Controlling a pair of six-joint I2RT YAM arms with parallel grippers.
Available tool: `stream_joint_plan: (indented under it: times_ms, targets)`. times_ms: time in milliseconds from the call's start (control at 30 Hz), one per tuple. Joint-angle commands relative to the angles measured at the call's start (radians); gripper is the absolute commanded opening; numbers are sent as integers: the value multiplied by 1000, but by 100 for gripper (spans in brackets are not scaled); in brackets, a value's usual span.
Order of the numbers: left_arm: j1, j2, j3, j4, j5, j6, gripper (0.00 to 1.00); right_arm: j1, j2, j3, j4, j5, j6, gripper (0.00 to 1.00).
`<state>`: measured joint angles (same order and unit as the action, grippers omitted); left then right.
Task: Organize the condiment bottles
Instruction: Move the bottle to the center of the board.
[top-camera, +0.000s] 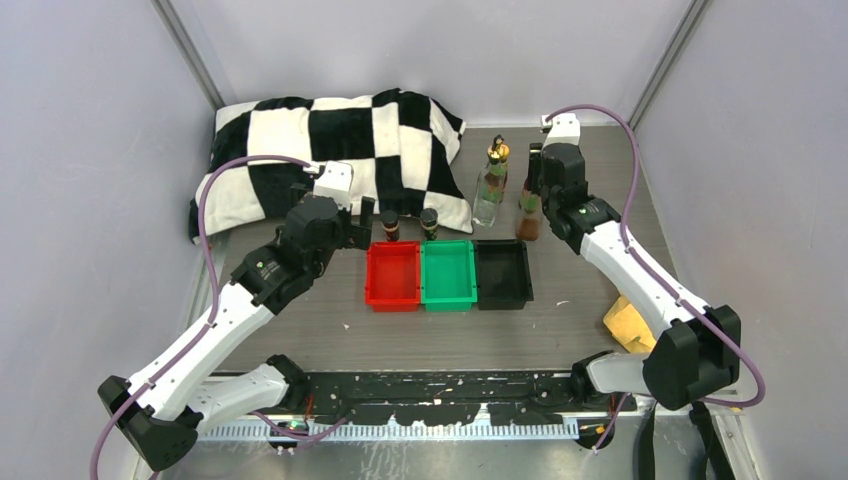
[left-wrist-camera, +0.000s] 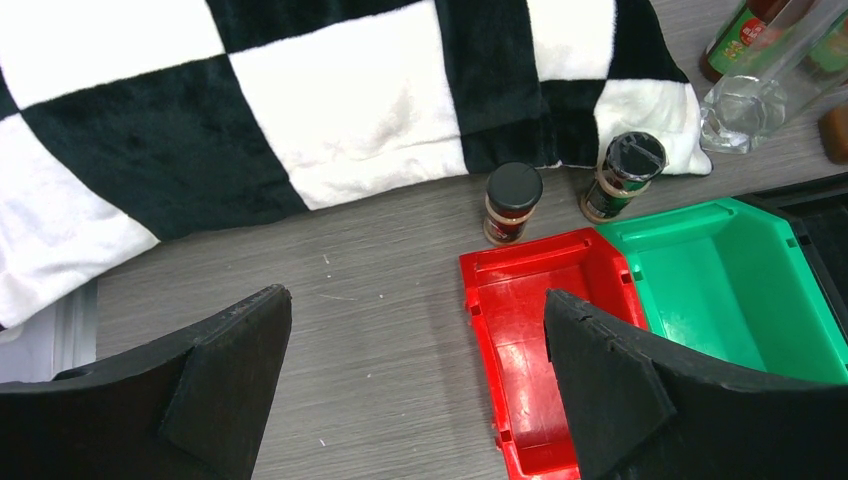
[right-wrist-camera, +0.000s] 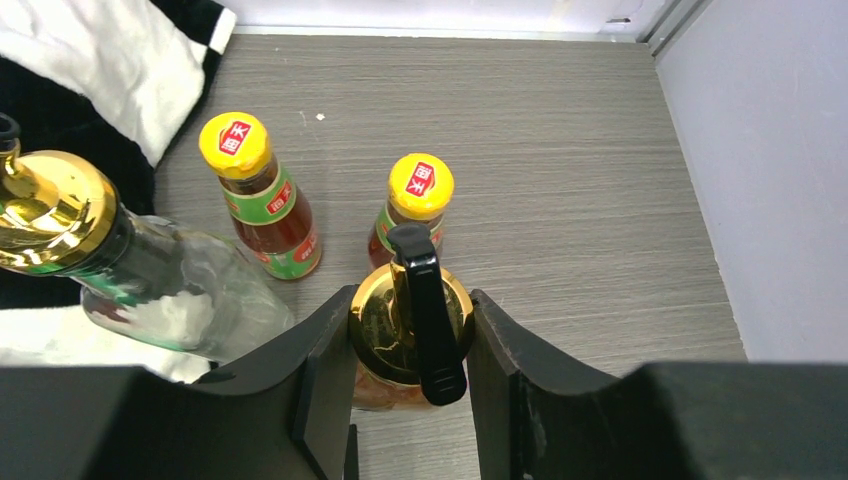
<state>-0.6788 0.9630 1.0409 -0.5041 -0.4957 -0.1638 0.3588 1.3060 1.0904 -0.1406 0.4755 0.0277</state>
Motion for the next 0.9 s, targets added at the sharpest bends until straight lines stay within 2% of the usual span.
stream_joint_plan:
  times_ms: [0, 867]
  targets:
    - [-4, -6, -1, 49, 6, 2, 98, -14, -54, 59, 70, 44, -11, 1]
    - [-4, -4, -3, 50, 10, 3, 97, -144, -53, 44, 113, 17, 6, 1]
